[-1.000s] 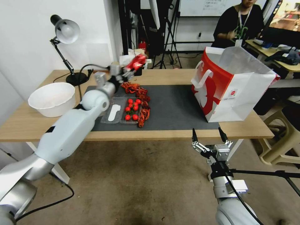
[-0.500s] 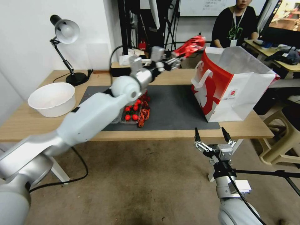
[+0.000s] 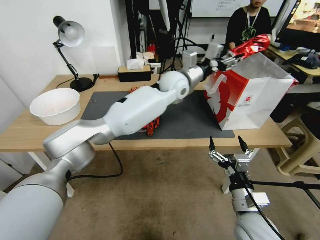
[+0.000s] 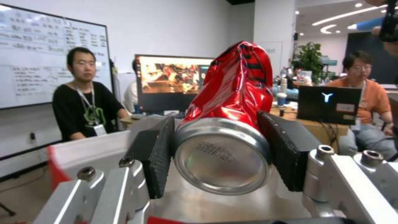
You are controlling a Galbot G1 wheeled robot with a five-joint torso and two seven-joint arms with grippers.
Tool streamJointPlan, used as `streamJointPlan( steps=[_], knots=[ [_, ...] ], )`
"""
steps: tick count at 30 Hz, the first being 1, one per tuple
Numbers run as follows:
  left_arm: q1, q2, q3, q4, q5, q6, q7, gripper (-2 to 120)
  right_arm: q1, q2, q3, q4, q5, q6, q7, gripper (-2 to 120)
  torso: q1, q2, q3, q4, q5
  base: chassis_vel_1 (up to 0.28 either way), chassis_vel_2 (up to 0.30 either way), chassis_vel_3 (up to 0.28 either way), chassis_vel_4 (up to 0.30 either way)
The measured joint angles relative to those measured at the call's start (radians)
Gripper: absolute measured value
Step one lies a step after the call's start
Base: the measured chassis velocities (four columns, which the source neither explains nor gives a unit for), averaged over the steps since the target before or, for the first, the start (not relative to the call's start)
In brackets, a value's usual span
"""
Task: Pick up the trash from the table and place it into the takeout bag.
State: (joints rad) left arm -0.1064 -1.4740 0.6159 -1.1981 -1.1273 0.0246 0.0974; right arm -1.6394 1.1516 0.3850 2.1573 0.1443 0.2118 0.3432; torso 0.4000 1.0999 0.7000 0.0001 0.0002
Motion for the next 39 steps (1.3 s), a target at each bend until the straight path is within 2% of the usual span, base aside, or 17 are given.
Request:
streamJointPlan(
  steps=[15,18,22,23,25,29,34,38,39],
  knots=[
    [-0.002,-0.09,0.048,0.097,0.015,-0.018,0.025,51,-0.001,0.002,0.002,-0.001,0.001,0.005,0.0,100,0.0,0.0,0.0,-0.0003,-0.0001,0.0,0.0,0.0,0.0],
    [-0.002,-0.092,0.046,0.104,0.021,-0.02,0.025,56,-0.003,0.003,0.004,-0.001,0.001,0.007,0.0,100,0.0,0.0,0.0,-0.0001,-0.0002,0.0,0.0,0.0,0.0],
    [-0.003,-0.09,0.042,0.109,0.023,-0.02,0.026,74,-0.002,0.003,0.005,-0.001,0.001,0.008,0.0,100,0.0,0.0,0.0,-0.0001,-0.0001,0.0,0.0,0.0,0.0],
    [-0.003,-0.09,0.042,0.109,0.023,-0.02,0.026,74,-0.002,0.003,0.005,-0.001,0.001,0.008,0.0,100,0.0,0.0,0.0,-0.0001,-0.0001,0.0,0.0,0.0,0.0],
    [-0.004,-0.087,0.038,0.109,0.023,-0.021,0.024,85,0.0,0.003,0.005,-0.001,0.001,0.008,0.0,100,0.0,0.0,0.0,-0.0001,-0.0002,0.0,0.0,0.0,0.0],
    [-0.005,-0.083,0.018,0.105,0.023,-0.024,0.019,97,0.001,0.003,0.004,-0.001,0.001,0.008,0.0,100,0.0,0.0,0.0,-0.0002,-0.0002,0.0,0.0,0.0,0.0],
    [0.002,-0.062,-0.044,0.074,0.02,-0.024,-0.013,100,0.0,0.003,0.005,-0.001,0.002,0.008,0.0,100,0.0,0.0,0.0,-0.0004,-0.0002,0.0,0.0,0.0,0.0],
    [0.019,0.022,-0.111,0.002,0.005,-0.02,-0.051,100,0.004,0.003,0.005,-0.001,0.003,0.005,0.0,100,0.0,0.0,0.0,-0.0001,-0.0004,0.0,0.0,0.0,0.0],
    [0.019,0.022,-0.111,0.002,0.005,-0.02,-0.051,100,0.004,0.003,0.005,-0.001,0.003,0.005,0.0,100,0.0,0.0,0.0,-0.0001,-0.0004,0.0,0.0,0.0,0.0]
  ],
)
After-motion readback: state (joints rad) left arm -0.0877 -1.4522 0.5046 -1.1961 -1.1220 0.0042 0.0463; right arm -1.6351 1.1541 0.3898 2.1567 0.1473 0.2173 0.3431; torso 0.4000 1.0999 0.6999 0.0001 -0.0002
